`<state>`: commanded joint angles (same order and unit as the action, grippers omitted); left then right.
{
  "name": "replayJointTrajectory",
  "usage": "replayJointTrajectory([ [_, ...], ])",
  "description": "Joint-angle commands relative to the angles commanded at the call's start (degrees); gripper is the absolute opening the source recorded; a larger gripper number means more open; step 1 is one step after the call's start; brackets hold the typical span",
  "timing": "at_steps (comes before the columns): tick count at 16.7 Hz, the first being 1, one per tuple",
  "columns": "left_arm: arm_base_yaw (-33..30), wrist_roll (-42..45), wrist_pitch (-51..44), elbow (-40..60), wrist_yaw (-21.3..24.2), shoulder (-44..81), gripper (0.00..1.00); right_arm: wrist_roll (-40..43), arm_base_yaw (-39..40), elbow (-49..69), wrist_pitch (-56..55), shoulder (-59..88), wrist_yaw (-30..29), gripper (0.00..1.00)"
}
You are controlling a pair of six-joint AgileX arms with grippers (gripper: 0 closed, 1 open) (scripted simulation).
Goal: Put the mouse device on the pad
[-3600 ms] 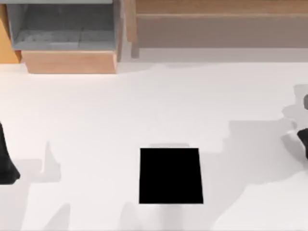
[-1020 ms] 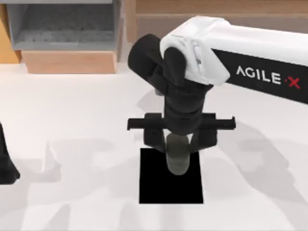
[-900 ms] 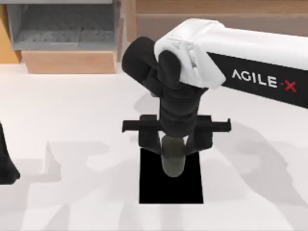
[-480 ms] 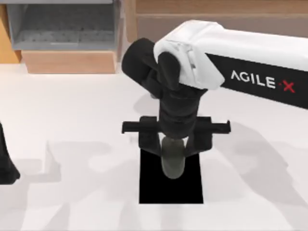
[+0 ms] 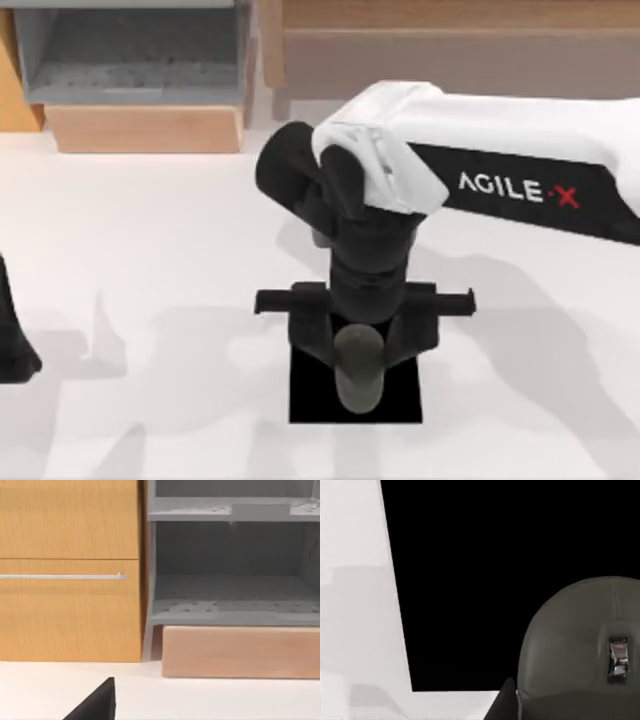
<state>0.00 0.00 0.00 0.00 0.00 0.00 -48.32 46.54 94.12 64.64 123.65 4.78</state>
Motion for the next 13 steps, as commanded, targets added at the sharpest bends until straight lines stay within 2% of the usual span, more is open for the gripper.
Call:
replayJointTrajectory([
  [3,0.0,0.0,0.0,0.0,0.0,0.0,1.0,0.13,0.08,-1.16,-1.86,-0.24,0.06,0.0],
  [9,0.0,0.0,0.0,0.0,0.0,0.0,1.0,0.52,-0.36,-2.1,-7.82,-0.51,-5.39,0.0],
  [13,0.0,0.0,0.0,0.0,0.0,0.0,1.0,0.57,-0.41,-2.59,-8.41,0.0,-6.04,0.0],
])
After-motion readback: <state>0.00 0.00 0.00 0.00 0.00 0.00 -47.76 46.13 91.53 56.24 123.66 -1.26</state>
